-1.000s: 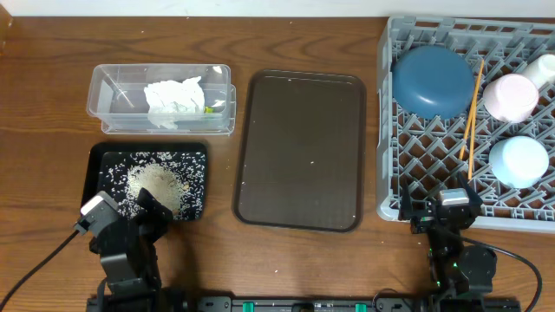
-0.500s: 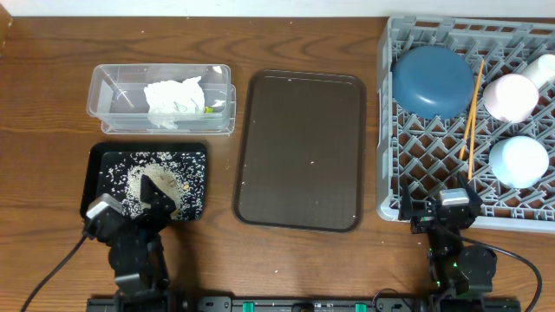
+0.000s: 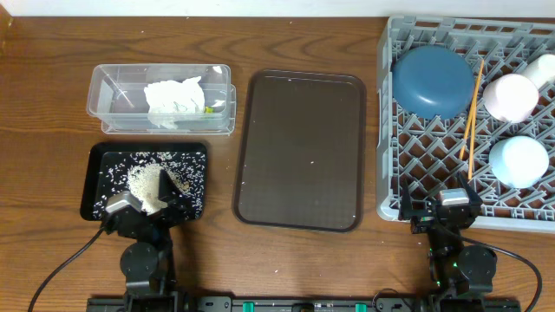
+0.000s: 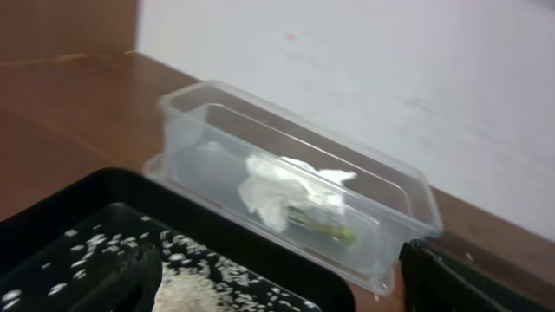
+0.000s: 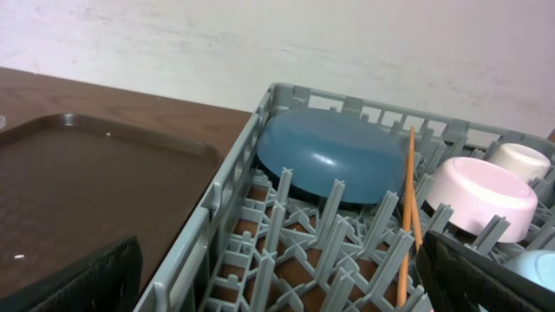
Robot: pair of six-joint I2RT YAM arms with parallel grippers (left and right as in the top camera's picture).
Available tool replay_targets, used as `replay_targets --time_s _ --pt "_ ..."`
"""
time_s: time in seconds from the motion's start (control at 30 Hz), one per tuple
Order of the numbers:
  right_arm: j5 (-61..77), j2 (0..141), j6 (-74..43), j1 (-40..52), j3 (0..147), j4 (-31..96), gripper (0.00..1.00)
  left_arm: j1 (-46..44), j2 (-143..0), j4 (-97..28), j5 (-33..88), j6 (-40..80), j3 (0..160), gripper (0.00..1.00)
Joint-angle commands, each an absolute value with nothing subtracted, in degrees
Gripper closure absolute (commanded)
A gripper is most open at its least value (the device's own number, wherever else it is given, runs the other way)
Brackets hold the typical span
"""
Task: Sort waste into correct bins and load items into the dishwasher rack
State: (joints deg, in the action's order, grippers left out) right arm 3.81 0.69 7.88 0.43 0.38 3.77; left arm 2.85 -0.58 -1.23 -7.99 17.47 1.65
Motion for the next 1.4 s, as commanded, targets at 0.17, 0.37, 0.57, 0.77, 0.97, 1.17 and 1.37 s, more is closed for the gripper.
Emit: replay_targets --time_s 0.17,0.37,0.57,0.77,0.97,1.17,1.37 --pt "3.4 0.3 8.4 0.0 0.3 4.0 0.01 2.3 -0.1 -3.9 1.9 4.2 0.2 0.09" --pt "3.4 0.3 8.4 0.0 0.3 4.0 0.01 2.3 -0.1 -3.9 2.2 4.3 0.2 0.09" --pt "3.4 0.3 8.4 0.0 0.3 4.0 0.01 2.3 -0.2 -4.0 2.2 4.3 0.2 0.09" --pt "3.4 0.3 8.4 0.0 0.3 4.0 0.01 2.3 -0.6 -3.9 2.2 4.3 0.2 0.1" --pt "3.4 0.3 8.4 0.0 0.3 4.0 0.01 2.3 -0.6 -3.9 2.2 4.3 0.2 0.1" --pt "3.4 0.3 8.4 0.0 0.3 4.0 0.01 2.3 -0.6 -3.9 2.2 4.3 0.2 0.1" --pt "3.4 0.3 8.4 0.0 0.3 4.0 0.01 2.3 -0.6 -3.9 2.2 4.3 0.2 0.09"
